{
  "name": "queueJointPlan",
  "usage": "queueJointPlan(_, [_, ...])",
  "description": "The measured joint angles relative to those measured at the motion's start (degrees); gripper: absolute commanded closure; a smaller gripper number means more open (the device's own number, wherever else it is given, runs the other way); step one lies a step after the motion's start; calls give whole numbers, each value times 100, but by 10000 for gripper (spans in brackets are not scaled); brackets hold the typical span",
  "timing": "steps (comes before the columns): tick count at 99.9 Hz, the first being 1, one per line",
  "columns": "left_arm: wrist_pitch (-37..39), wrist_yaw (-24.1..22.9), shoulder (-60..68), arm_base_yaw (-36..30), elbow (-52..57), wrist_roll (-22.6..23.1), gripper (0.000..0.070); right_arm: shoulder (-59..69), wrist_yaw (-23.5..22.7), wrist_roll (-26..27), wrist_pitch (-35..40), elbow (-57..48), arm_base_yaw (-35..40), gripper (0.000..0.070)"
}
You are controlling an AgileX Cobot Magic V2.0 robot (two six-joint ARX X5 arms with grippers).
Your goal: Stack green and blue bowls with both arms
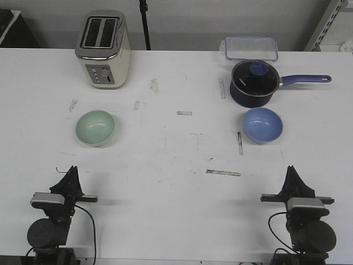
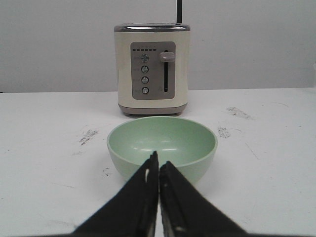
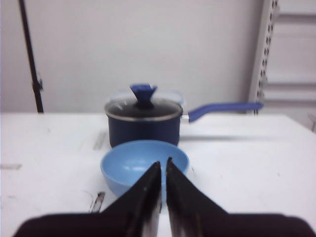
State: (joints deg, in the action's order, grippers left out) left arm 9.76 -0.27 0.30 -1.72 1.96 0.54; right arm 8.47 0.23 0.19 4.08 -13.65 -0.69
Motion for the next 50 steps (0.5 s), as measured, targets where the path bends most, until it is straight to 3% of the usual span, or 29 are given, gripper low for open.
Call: queueJointPlan(50, [0, 0, 0, 0, 0, 0, 699, 3467, -17, 188, -2, -2236, -9, 690])
